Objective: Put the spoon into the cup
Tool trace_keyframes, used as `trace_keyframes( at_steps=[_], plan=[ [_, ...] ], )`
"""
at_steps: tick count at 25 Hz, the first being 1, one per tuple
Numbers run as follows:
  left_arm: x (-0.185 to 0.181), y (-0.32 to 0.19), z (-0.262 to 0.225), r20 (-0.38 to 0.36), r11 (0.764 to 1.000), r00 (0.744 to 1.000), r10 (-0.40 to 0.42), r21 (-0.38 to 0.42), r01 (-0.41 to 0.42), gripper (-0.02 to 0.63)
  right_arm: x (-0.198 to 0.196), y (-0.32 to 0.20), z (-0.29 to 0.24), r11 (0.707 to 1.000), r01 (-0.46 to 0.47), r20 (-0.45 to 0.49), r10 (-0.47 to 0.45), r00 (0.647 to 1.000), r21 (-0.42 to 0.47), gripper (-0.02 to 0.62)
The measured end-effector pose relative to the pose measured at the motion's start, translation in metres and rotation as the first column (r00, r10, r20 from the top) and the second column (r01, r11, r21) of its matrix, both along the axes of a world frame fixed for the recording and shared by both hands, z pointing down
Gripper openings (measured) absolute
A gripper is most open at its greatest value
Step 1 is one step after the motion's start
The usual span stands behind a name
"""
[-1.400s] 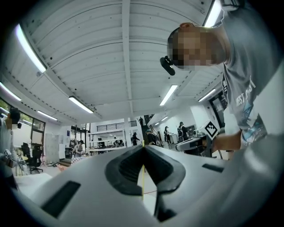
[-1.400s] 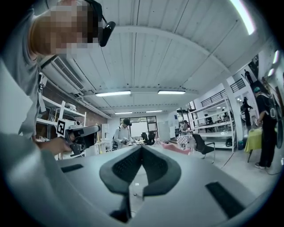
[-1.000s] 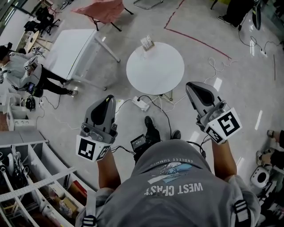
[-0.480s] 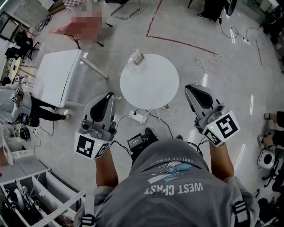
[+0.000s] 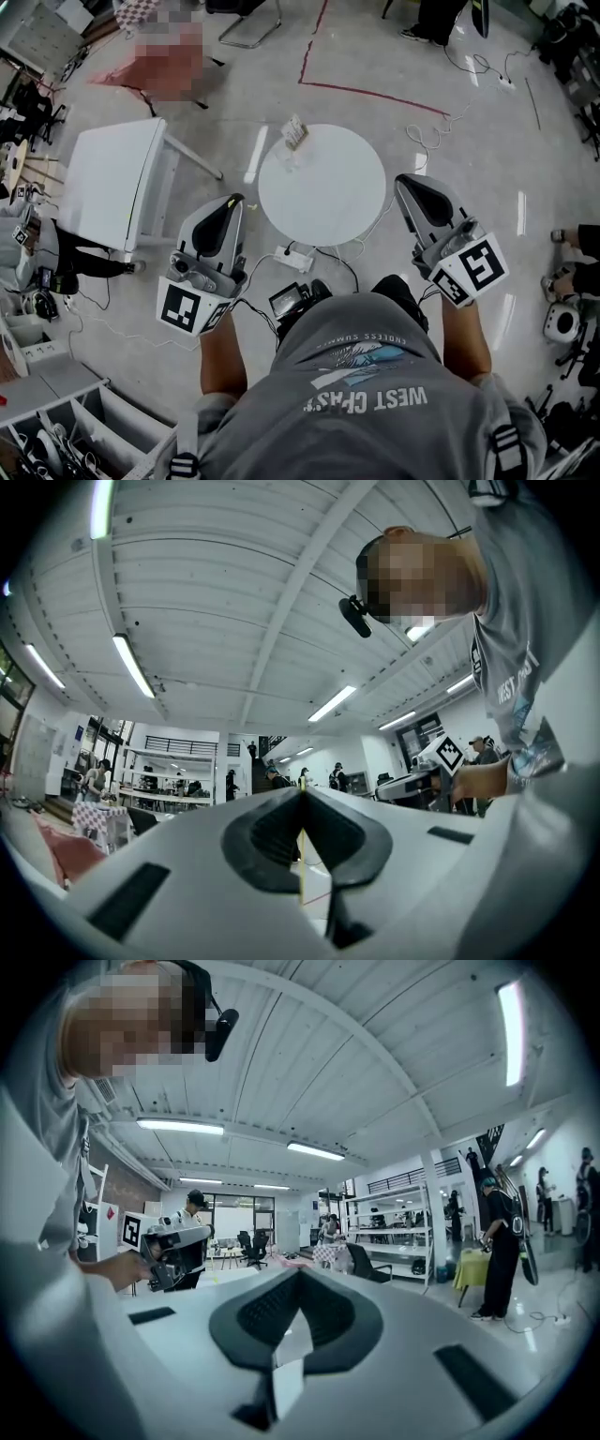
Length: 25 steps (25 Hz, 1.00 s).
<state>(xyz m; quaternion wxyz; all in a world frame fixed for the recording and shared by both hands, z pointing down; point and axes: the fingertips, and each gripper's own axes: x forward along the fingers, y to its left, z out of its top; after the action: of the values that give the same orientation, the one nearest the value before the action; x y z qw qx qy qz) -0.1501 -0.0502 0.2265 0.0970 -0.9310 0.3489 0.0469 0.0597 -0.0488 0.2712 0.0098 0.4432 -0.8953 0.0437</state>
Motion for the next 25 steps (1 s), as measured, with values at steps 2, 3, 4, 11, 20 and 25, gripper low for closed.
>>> trace_keyframes(
  at_steps=[2,3,4,11,20,25],
  plan=[
    [-0.003,-0.005,0.001,-0.008,1.000,1.000,-0.002,-0.004,0.002,0.003,-0.006,-0.004,-0.002,1.000,0.012,-0.010,-0.012,1.000,-0.003,0.002],
    [-0.003,-0.007,0.001,-0.013,1.000,1.000,-0.006,-0.007,0.006,0.003,-0.009,-0.007,-0.002,1.000,0.022,-0.017,-0.022,1.000,-0.007,0.002],
    [-0.004,-0.009,0.002,-0.019,1.000,1.000,-0.012,-0.011,0.012,0.003,-0.011,-0.010,-0.002,0.999,0.032,-0.023,-0.032,0.999,-0.012,0.002],
    [0.001,-0.033,0.005,-0.003,0.993,0.993,-0.116,-0.038,0.115,0.003,-0.009,-0.054,0.005,0.990,0.134,-0.007,-0.135,0.991,-0.041,0.002],
    [0.019,-0.049,0.003,0.011,0.955,0.957,-0.292,-0.059,0.292,0.003,-0.011,-0.109,-0.002,0.942,0.336,0.023,-0.335,0.942,-0.021,0.002],
    [0.030,-0.056,0.006,0.020,0.931,0.933,-0.359,-0.058,0.359,0.003,-0.007,-0.123,0.006,0.914,0.406,0.043,-0.404,0.914,-0.026,0.002]
  ],
)
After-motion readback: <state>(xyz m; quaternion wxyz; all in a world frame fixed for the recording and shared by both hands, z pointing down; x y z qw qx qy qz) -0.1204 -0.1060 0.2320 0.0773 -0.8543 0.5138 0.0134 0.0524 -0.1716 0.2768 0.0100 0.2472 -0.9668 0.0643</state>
